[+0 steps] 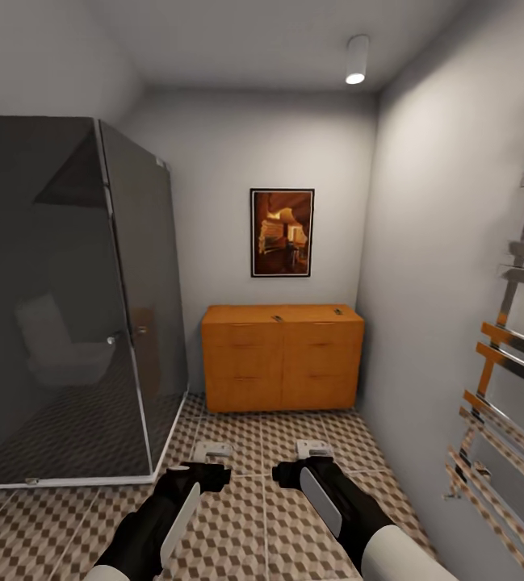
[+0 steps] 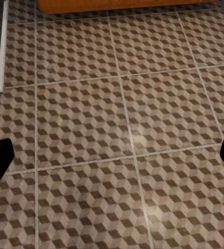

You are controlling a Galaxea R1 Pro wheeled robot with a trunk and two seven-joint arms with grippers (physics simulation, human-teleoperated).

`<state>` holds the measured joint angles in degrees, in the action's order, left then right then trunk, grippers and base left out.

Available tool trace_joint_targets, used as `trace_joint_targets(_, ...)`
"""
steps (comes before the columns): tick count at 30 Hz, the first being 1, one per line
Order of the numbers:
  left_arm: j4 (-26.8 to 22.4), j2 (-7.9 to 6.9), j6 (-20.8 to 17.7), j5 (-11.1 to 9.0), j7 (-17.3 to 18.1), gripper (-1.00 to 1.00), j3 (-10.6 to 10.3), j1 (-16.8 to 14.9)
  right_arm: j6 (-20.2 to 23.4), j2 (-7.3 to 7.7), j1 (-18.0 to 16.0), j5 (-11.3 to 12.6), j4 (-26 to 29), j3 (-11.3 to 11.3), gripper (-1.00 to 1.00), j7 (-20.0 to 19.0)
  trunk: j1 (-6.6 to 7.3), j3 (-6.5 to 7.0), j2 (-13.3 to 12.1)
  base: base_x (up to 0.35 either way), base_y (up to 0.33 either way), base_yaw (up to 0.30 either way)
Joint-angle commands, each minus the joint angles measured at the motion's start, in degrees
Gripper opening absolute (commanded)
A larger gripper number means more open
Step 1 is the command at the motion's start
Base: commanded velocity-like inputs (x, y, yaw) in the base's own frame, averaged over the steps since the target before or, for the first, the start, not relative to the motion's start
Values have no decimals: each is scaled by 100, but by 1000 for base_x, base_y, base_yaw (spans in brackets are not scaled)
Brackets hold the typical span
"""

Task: Take the four mousetraps from the cabinet in the bathroom and place them on the bathroom floor. Make sure all four end up on the same floor surface, and ensure that at least two of them are either under or directly next to the same bathroom sink.

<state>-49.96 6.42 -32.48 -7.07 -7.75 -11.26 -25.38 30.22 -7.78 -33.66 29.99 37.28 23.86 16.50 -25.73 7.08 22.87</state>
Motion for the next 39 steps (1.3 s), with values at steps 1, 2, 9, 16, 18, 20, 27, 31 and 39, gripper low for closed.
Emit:
trace_joint_targets(1,-5,-2,-22,-60,-50,100,-15,-2,10,4,-2,60,8,26,100,55,-5,-12,5,313,-90,69)
trace_joint_targets(2,-5,-2,-22,-60,-50,100,-15,-2,10,4,-2,60,8,26,100,55,-5,-21,5,313,-90,69)
trace_joint_targets(9,-5,-1,-22,-54,-53,100,-16,-2,10,4,-1,60,8,28,100,55,-5,-86,5,301,-138,68)
trace_joint_targets(16,-5,-3,-21,-45,-55,100,-20,-2,10,4,0,60,8,30,100,55,-5,-150,5,281,-184,63)
trace_joint_targets(18,-5,-5,-21,-43,-57,100,-22,-2,9,6,0,60,8,27,100,55,-5,-168,5,275,-196,39)
trace_joint_targets(20,-5,-4,-21,-42,-57,100,-23,-2,7,7,0,60,8,28,100,55,-5,-187,5,274,-199,28)
trace_joint_targets(27,-5,-3,-21,-38,-59,100,-25,-2,-2,8,0,60,8,30,100,55,-5,-250,5,272,-203,15)
trace_joint_targets(31,-5,-3,-21,-39,-57,100,-23,-2,-13,6,0,60,8,30,100,55,-5,-273,5,270,-202,6)
trace_joint_targets(39,-5,-3,-21,-48,-52,100,-19,-2,-20,6,0,66,8,31,100,55,-5,-294,5,282,-117,3)
